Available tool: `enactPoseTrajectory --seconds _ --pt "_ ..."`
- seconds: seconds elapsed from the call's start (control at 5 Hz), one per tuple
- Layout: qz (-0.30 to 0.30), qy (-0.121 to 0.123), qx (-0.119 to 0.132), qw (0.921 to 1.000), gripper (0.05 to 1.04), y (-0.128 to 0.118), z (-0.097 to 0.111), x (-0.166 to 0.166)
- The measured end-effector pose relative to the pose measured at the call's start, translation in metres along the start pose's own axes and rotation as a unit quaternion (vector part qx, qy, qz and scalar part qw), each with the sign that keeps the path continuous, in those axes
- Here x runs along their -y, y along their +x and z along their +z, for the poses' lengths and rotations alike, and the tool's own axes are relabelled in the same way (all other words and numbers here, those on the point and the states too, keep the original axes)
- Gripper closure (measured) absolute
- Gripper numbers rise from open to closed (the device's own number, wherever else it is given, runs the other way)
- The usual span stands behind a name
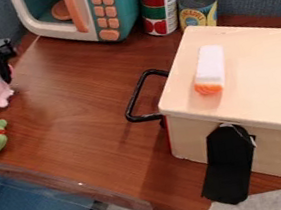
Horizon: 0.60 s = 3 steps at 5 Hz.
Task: Move the pig on the left side of the table
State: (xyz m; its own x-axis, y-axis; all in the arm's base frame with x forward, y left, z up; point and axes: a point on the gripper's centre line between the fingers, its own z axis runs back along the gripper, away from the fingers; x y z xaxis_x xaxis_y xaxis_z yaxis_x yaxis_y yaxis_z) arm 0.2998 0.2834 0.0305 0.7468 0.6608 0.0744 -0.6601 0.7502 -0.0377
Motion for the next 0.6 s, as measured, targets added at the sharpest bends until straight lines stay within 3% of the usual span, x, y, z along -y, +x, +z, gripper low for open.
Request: enactPoseTrajectory --seconds 0.2,0.4,0.6 --pt "-0.022 -0.002 -0.005 0.9998 0.134 0.005 0.012 0.005" --pt "-0.078 -0.015 -0.009 0.9968 0.079 0.002 0.023 0.018" --pt "-0.167 -0.006 0.018 0.9858 0.083 -0.005 0.047 0.041"
